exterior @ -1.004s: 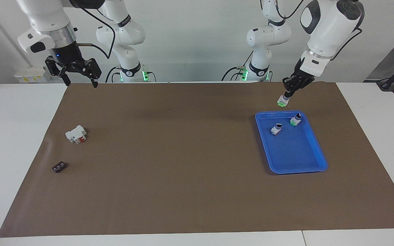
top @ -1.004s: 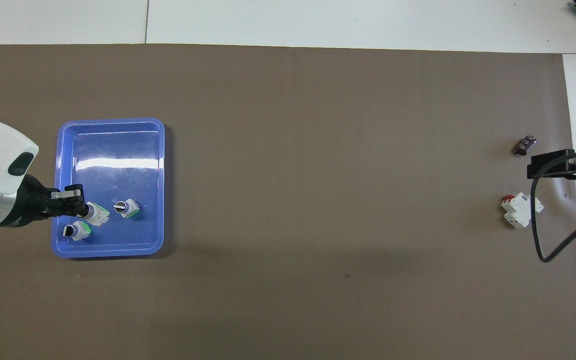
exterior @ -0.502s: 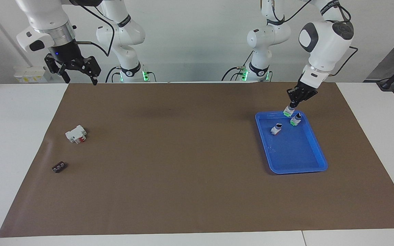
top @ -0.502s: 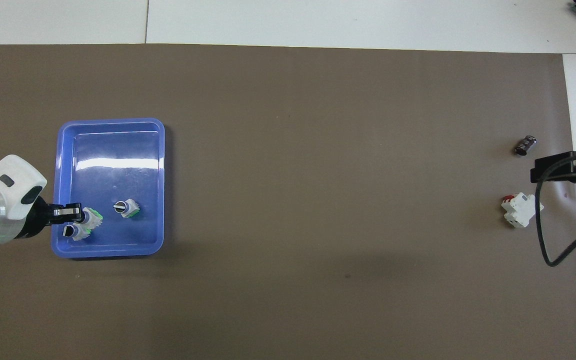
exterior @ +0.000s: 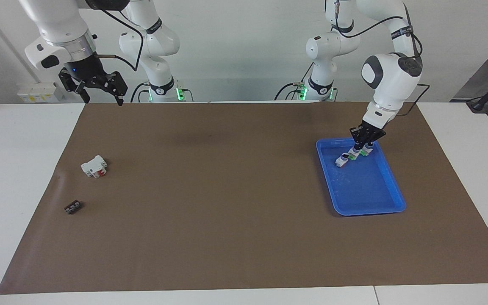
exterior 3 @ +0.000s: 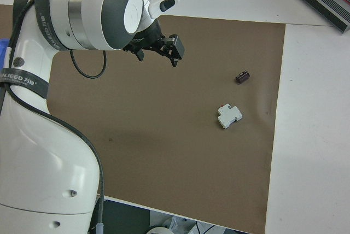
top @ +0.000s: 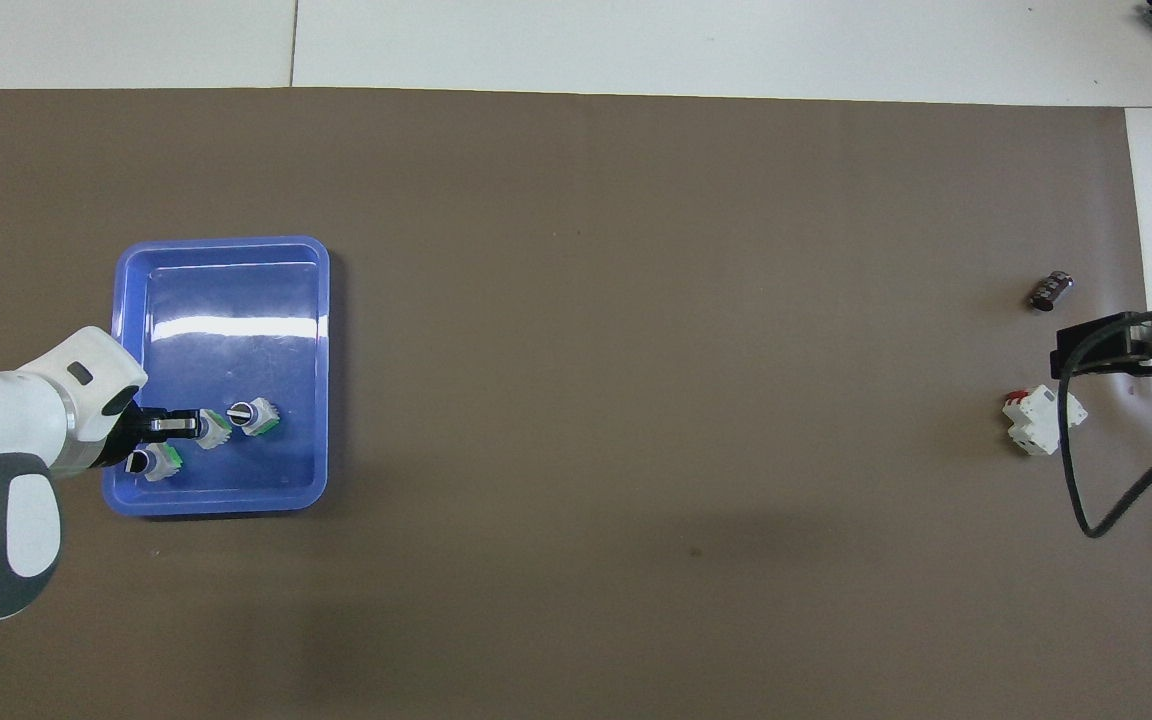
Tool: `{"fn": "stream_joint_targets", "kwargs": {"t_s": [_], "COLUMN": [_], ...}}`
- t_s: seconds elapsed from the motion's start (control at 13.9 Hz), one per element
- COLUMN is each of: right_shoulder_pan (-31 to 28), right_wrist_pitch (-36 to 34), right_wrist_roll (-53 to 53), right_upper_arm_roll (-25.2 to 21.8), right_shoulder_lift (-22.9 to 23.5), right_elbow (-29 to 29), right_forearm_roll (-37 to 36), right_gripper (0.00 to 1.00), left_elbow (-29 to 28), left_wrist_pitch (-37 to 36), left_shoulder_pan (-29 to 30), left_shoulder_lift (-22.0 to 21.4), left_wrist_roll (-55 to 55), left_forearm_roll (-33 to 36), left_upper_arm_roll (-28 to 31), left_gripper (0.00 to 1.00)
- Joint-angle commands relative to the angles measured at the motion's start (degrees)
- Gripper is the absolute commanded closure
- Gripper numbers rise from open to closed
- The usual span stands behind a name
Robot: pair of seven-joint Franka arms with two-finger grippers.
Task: Turn and place switch with both arms
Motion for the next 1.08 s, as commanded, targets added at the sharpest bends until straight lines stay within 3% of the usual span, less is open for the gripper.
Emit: {"fn": "stream_joint_targets", "kwargs": {"t_s": [0.0,0.14,0.36,0.57,0.93,1.0], "right_shoulder_pan": [-0.05,-0.05,-0.40,-0.32,-0.32,-0.32], "right_wrist_pitch": [-0.94,-1.03,-1.03,-0.94,-0.94,-0.94], "right_wrist_roll": [0.77,0.77,0.77,0.77,0.77,0.77], "right_upper_arm_roll": [0.34,0.43,0.34,0.43,0.43,0.43], "right_shoulder_lift": [-0.18,-0.70,-0.71,-0.71,-0.79,-0.71], "right_elbow": [0.49,0.58,0.58,0.58,0.58,0.58], "right_forearm_roll": [0.09,0.18,0.18,0.09,0.18,0.18], "right_gripper": [0.00,0.00,0.00,0.00,0.00,0.00], "left_elbow": [9.34,16.21,27.10,36.87,44.17,45.15], "left_wrist_pitch": [-8.81,-15.76,-30.33,-42.48,-51.64,-51.66], "left_shoulder_pan": [-0.38,-0.39,-1.43,-3.89,-5.48,-5.22], "left_shoulder_lift": [2.94,4.35,4.36,4.53,4.18,4.36], "left_wrist_roll": [1.59,1.50,1.41,0.98,-2.28,-2.45], "left_forearm_roll": [0.67,0.94,10.05,11.04,11.40,10.87], "left_upper_arm_roll": [-0.12,-0.03,-0.56,-0.73,-0.74,-0.65], "left_gripper": [0.52,0.52,0.47,0.43,0.32,0.25]}}
